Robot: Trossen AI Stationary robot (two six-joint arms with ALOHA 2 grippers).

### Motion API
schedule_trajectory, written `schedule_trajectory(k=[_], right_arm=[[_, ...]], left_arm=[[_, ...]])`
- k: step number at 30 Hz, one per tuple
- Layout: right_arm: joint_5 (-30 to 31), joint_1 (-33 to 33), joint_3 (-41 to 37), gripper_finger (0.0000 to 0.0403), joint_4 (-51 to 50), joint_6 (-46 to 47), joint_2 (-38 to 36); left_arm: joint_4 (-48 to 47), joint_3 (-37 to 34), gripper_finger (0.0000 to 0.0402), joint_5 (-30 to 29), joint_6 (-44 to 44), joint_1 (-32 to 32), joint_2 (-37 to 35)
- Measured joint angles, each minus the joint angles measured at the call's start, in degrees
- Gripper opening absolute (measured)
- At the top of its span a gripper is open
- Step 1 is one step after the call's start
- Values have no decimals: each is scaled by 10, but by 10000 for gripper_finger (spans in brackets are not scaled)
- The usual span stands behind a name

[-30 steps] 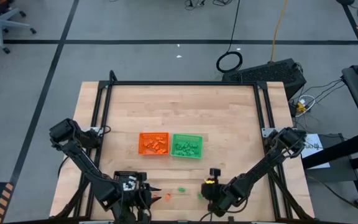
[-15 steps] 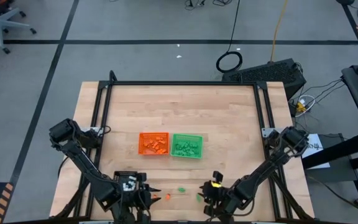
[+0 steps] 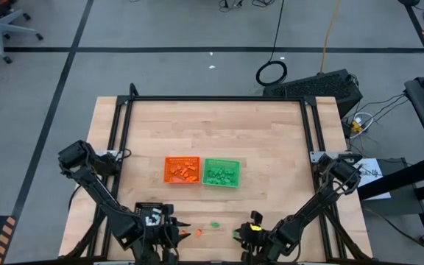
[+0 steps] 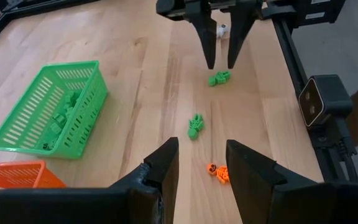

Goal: Sort Halloween decoration
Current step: Put the green skeleton toy into the green bin

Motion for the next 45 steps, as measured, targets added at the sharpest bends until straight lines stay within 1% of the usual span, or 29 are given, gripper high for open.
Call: schedule_trajectory(k=[3,6,11,21,25,32,34,36,39,45], right_arm=[[1,-1,16,109,-5,-14,14],[2,-2,33,109,-32,-5,36],[9,-2,57,109,-47,-3,59],[8,-3,60,107,-49,-10,64],[6,-6,59,84,-51,-18,64],[3,-9,59,15,-51,-34,65],[2,-10,59,4,-51,-41,65],[1,-12,59,6,-50,-44,65],[-3,-13,58,19,-53,-47,57],[-9,-12,56,64,-61,-66,23]], left_arm=[[0,0,130,0,0,0,0],[0,0,130,0,0,0,0],[0,0,130,0,6,0,0],[6,0,130,-2,11,5,0],[6,0,130,-2,0,4,0],[5,0,130,-2,0,4,0],[3,0,130,-2,0,4,0],[0,0,130,-2,0,4,0],[-1,0,130,-2,0,4,0],[-2,0,130,-2,0,2,0]])
